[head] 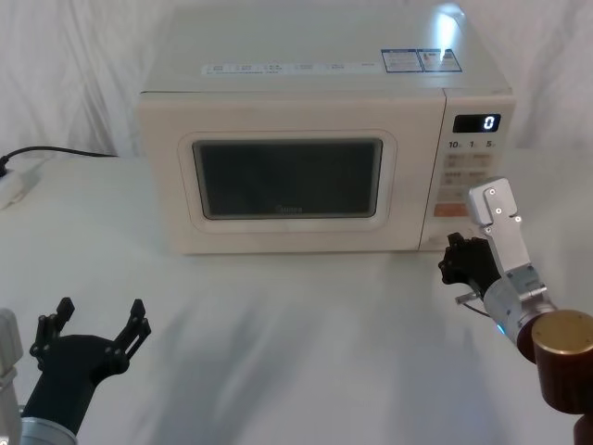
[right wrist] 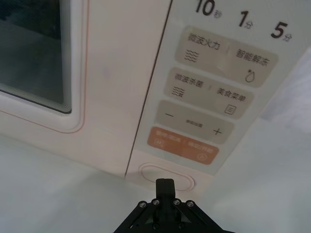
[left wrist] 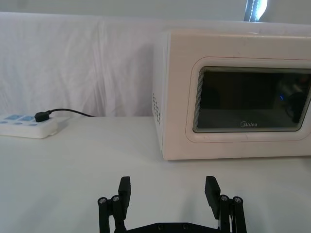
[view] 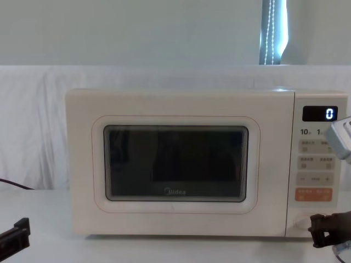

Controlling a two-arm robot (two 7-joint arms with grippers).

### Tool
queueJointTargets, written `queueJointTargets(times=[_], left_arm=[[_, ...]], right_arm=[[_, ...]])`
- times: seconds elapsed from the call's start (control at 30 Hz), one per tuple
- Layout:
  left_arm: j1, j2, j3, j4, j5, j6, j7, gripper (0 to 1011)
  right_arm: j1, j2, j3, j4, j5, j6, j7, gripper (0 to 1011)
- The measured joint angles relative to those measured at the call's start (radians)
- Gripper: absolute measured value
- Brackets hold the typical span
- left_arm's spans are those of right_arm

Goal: Press the button to open the microwave door with one hand; close the microwave door with the other hand.

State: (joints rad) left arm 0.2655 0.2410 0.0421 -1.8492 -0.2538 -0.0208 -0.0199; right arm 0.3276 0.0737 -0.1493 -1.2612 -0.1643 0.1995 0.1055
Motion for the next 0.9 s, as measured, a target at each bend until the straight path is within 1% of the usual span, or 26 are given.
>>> queueJointTargets(times=[0.3, 0.67, 0.9], left_arm=[[0.000, 0.000, 0.000, 0.000, 0.000, 0.000, 0.000, 1001], [0.000, 0.000, 0.000, 0.000, 0.000, 0.000, 0.000, 1001], [0.000, 0.000, 0.000, 0.000, 0.000, 0.000, 0.000, 1001]], right_arm=[[-0.003, 0.000, 0.003, -0.003, 0.000, 0.000, -0.001, 0], [0.013, -0.008, 0.002, 0.029, -0.002, -0.014, 0.000, 0], [0.019, -0.008, 0.000, 0.038, -0.001, -0.018, 0.003, 0]])
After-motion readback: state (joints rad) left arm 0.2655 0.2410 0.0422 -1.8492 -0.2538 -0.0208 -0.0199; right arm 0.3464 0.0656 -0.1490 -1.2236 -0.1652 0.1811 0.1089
